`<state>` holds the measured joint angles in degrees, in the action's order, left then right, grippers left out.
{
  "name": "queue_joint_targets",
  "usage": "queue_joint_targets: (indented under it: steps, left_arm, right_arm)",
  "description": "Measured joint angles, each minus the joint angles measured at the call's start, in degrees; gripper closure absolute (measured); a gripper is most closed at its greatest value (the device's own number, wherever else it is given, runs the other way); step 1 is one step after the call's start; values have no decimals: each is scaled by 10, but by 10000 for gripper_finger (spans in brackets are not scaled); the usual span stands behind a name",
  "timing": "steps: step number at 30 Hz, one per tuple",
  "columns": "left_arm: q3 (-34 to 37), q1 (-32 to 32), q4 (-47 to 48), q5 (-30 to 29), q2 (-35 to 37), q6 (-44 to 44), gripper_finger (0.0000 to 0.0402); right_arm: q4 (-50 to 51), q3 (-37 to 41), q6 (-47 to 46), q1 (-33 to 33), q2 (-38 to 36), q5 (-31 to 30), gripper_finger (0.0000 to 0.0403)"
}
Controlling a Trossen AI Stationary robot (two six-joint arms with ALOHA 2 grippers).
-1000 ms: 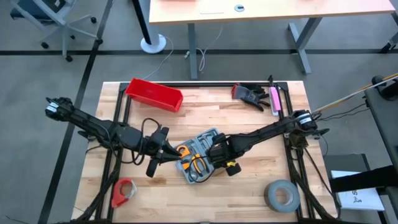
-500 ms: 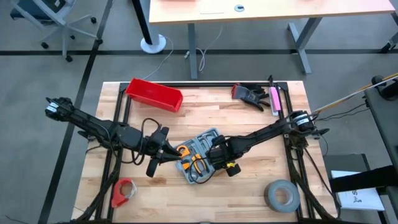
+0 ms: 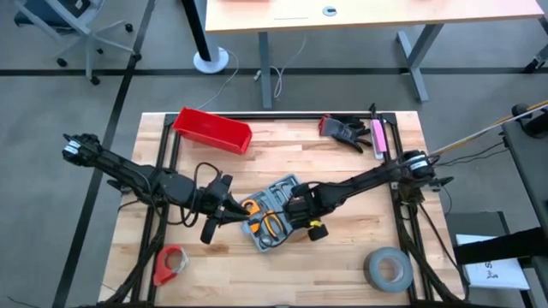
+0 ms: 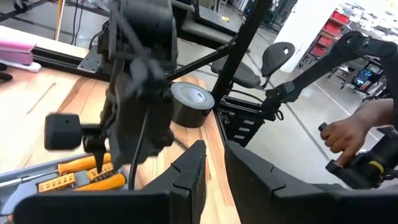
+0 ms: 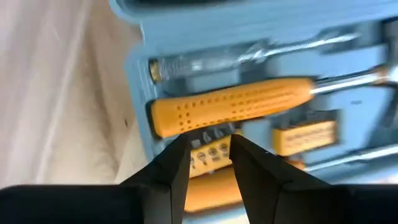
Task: Prefit tool cases
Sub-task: Put the yellow screwdriver bit set into the prefit tool case
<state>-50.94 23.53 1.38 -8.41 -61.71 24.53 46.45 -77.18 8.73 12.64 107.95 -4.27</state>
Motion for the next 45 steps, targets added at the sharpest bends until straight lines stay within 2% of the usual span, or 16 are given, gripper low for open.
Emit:
queue_joint_targets:
  steps: [6, 19, 25, 29, 45]
  left_arm:
    - [0, 0, 0, 0, 0, 0, 335]
    - [0, 0, 0, 0, 0, 0, 335]
    - [0, 0, 0, 0, 0, -4, 335]
    - [0, 0, 0, 0, 0, -5, 335]
    - [0, 0, 0, 0, 0, 2, 335]
  right_arm:
    - [32, -19, -5, 1, -10, -2, 293]
    - [32, -10, -2, -5, -12, -3, 317]
    - [-117, 91, 10, -28, -5, 9, 323]
    - [-141, 111, -8, -42, 2, 11, 331]
    - [23, -28, -37, -39, -15, 13, 354]
